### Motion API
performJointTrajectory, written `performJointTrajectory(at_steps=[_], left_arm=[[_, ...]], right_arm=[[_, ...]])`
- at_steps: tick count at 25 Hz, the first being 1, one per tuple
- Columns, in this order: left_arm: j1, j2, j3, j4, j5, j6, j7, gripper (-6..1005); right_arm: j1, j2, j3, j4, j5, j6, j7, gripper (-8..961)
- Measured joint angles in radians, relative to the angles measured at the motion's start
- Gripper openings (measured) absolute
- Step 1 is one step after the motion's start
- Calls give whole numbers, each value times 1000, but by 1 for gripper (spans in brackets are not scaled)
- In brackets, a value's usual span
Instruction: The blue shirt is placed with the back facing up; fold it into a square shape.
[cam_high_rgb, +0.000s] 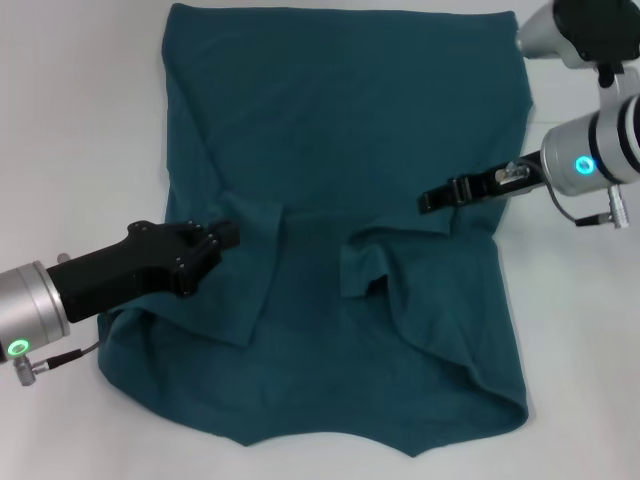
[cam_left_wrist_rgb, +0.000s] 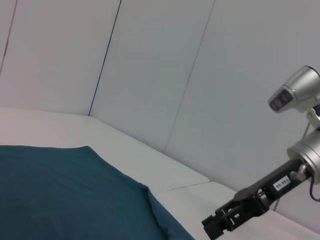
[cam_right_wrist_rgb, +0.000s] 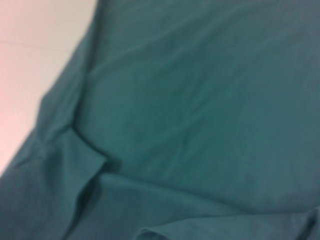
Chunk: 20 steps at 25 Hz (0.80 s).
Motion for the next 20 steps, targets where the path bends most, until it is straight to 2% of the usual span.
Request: performJointTrajectory(at_steps=[10,20], left_arm=[[-6,5,1,-6,1,0,16,76],[-1,-1,3,-14,2,0,34,75]], right_arm=[[-31,-9,6,40,35,43,47,675],[-38,-14,11,110,5,111,71,672]])
